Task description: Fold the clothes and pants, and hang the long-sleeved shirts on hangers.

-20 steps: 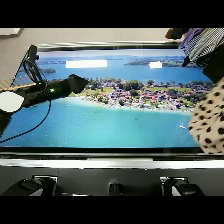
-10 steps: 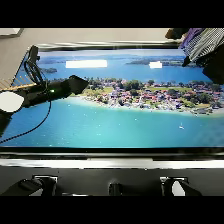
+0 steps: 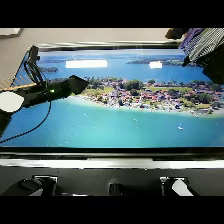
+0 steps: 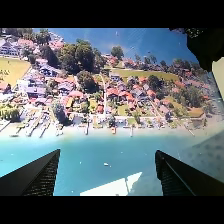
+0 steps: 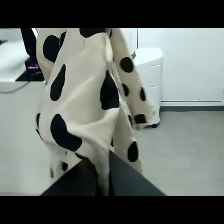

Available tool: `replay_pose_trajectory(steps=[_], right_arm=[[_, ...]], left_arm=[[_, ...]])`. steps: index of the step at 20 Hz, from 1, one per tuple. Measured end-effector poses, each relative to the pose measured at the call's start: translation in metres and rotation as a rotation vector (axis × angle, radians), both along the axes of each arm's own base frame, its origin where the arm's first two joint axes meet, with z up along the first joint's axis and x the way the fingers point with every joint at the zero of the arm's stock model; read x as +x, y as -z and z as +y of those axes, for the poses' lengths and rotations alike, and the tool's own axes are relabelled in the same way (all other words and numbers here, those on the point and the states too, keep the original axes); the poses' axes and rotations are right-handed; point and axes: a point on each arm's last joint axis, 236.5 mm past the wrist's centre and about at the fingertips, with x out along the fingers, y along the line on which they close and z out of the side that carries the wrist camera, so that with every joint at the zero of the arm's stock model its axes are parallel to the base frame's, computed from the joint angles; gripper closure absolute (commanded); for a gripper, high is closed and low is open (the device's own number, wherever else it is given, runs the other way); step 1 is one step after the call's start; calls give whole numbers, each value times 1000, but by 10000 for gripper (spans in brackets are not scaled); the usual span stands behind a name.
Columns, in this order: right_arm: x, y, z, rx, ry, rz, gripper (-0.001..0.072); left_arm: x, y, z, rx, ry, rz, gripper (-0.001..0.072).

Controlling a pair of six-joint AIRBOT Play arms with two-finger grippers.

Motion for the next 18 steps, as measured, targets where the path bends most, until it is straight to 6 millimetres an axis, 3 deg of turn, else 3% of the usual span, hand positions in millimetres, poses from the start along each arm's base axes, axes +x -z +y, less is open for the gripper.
replay_pose_trajectory(steps=[4,12,14,18], right_arm=[[-1,-5,-26,-22,8,-78,687],[-26,12,-69,22,43,-209,675],[-28,16,-71,42,38,-243,512],[-32,8,-61,42,16,-278,492]], left_arm=[[0,0,0,0,0,-1,33],[0,0,0,-1,-1,-2,32],[1,0,0,-1,-2,-2,32],[1,-1,0,-1,-2,-2,32]])
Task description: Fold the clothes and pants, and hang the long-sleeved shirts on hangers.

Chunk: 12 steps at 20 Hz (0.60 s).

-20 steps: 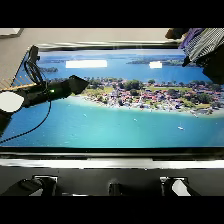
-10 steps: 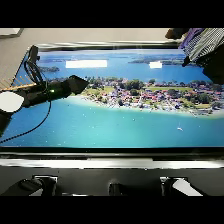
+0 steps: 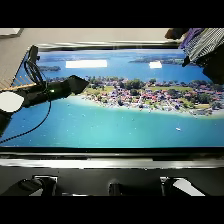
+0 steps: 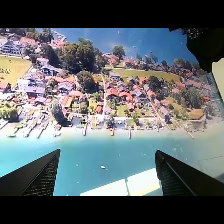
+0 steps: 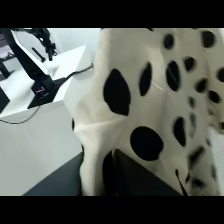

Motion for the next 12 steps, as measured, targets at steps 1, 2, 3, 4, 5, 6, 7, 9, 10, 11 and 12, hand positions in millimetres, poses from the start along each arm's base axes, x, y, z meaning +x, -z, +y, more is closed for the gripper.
replay_pose_trajectory(steps=[1,2,3,4,5,6,7,9,10,11,12], right_arm=[[-2,-3,3,-4,-2,-4,405],[-6,-8,9,-10,-1,-7,306],[-9,-14,15,-18,-2,-15,239],[-14,-17,21,-20,3,-18,213],[-19,-21,28,-21,7,-24,213],[-26,-27,37,-25,13,-28,213],[-33,-34,46,-36,17,-32,213],[-49,-53,71,-75,24,-34,208],[-58,-65,85,-105,25,-33,208],[-66,-80,101,-150,23,-34,208],[-74,-92,115,-185,21,-37,207]], left_arm=[[0,0,0,0,0,0,32],[0,0,0,0,0,0,32],[0,0,0,0,0,0,31],[0,0,0,0,0,0,31],[0,0,0,0,0,0,30],[0,0,0,0,0,1,30],[0,0,0,-1,0,0,29],[-1,-2,0,-10,-5,5,13],[-1,-2,0,-20,-11,12,13],[-2,-4,0,-27,-15,15,13],[-2,-4,0,-31,-16,17,13]])
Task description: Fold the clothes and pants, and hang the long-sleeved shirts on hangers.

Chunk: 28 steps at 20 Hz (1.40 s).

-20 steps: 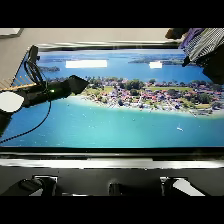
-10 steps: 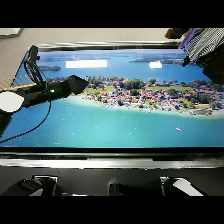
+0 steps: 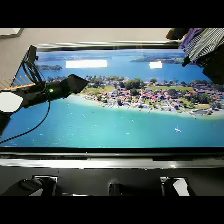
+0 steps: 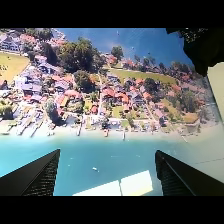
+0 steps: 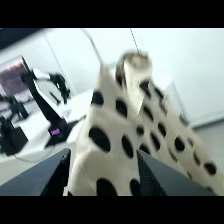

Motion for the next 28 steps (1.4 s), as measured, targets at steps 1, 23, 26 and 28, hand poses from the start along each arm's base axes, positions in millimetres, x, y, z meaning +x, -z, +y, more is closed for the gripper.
replay_pose_trajectory(steps=[1,23,26,28], right_arm=[[-7,-12,15,-38,-5,-8,207],[383,200,348,-2,-1712,824,231],[371,290,378,197,-1791,1037,461],[349,342,386,332,-1813,1158,558]], left_arm=[[0,-1,0,-6,-3,4,14],[-21,24,100,276,-96,95,462],[-41,39,140,477,-107,130,683],[-53,45,160,579,-107,134,682]])
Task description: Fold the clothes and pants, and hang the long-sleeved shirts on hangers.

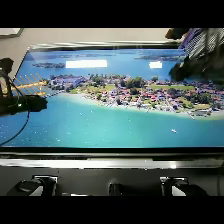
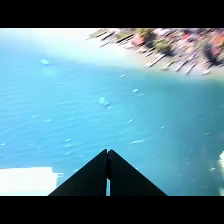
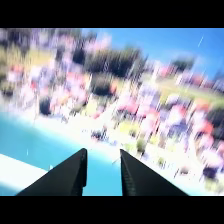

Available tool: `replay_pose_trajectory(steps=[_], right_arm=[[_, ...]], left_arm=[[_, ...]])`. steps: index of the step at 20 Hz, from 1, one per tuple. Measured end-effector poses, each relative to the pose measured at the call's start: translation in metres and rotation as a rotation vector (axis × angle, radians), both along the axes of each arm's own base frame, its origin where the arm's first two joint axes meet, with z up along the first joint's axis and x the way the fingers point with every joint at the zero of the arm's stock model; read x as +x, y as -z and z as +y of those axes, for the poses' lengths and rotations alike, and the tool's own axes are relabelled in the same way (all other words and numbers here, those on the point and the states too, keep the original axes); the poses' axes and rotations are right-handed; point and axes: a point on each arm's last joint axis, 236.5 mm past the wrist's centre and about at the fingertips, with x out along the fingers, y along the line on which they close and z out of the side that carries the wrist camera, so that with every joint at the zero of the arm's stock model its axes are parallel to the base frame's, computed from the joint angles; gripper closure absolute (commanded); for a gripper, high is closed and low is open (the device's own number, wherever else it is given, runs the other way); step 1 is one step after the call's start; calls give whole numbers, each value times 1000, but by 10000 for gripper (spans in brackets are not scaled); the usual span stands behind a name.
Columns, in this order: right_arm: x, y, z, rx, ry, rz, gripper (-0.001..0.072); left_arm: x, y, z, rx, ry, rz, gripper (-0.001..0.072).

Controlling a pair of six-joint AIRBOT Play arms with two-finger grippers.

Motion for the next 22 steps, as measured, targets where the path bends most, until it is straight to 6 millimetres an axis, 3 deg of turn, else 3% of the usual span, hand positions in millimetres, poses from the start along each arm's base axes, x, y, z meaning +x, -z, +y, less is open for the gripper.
replay_pose_trajectory(steps=[2,5,7,12,22], right_arm=[[-26,42,5,0,-13,134,686],[-58,84,11,12,-28,280,683],[-69,97,13,15,-34,327,684],[-80,107,14,21,-39,369,684],[-82,110,15,22,-38,381,684]], left_arm=[[-10,11,14,78,11,16,681],[-17,25,25,134,21,33,680],[-16,29,29,157,23,26,679],[-15,31,32,178,24,15,679],[-14,31,34,185,25,11,679]])
